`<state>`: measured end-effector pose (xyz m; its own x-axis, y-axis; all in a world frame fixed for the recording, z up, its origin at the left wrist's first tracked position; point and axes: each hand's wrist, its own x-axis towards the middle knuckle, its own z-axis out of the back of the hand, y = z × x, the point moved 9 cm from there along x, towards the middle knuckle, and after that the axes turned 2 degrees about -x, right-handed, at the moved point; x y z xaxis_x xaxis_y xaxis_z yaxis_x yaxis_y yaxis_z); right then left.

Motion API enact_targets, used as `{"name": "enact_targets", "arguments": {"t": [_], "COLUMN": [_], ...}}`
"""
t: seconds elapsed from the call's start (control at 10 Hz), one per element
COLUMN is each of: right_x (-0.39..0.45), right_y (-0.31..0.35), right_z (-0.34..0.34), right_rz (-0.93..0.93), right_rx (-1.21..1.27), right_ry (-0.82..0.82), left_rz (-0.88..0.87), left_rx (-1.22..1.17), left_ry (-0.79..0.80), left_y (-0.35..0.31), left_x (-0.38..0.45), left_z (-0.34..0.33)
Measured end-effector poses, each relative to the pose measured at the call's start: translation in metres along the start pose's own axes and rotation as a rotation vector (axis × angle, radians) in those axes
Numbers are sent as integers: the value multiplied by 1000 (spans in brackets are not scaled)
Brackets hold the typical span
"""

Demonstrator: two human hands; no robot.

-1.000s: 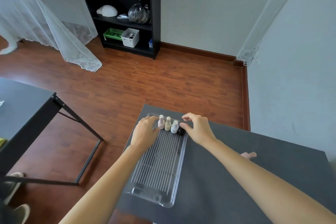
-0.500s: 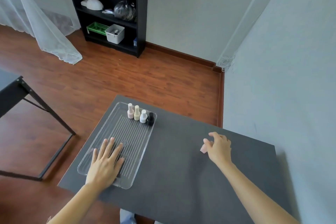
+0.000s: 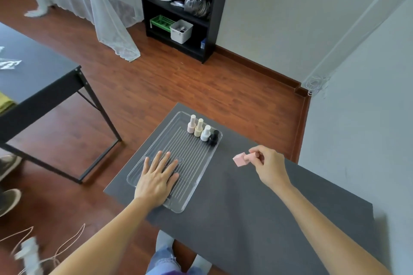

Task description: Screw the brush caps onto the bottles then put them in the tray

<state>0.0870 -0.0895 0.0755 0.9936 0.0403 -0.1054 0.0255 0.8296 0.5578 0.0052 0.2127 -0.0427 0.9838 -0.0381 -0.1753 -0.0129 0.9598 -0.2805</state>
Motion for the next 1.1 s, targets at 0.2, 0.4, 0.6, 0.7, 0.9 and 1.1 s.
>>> {"name": "enact_targets", "arguments": {"t": [0.2,0.4,0.6,0.7,0.9,1.1], "right_x": [39,89,131,140,145,148], "right_y": [118,181,193,186,181,181], "right_z": [-26,-72,-126,-145,-160,-160], "right_rz": [210,271,282,268,376,400], "right_rx": [114,103,-208,-295,-498,-556], "right_ry": [74,151,215,219,116,99], "left_rz": [-1,6,-6,-6,-32,-42], "left_rx": [14,1,-12,-22,3,-22], "left_ry": [10,12,-3,-5,-64,-90], "left_y": [0,2,3,3,1,1], "left_x": [-1,0,1,1,1,2], "left_z": [-1,-3,-3,-5,-3,-1]}}
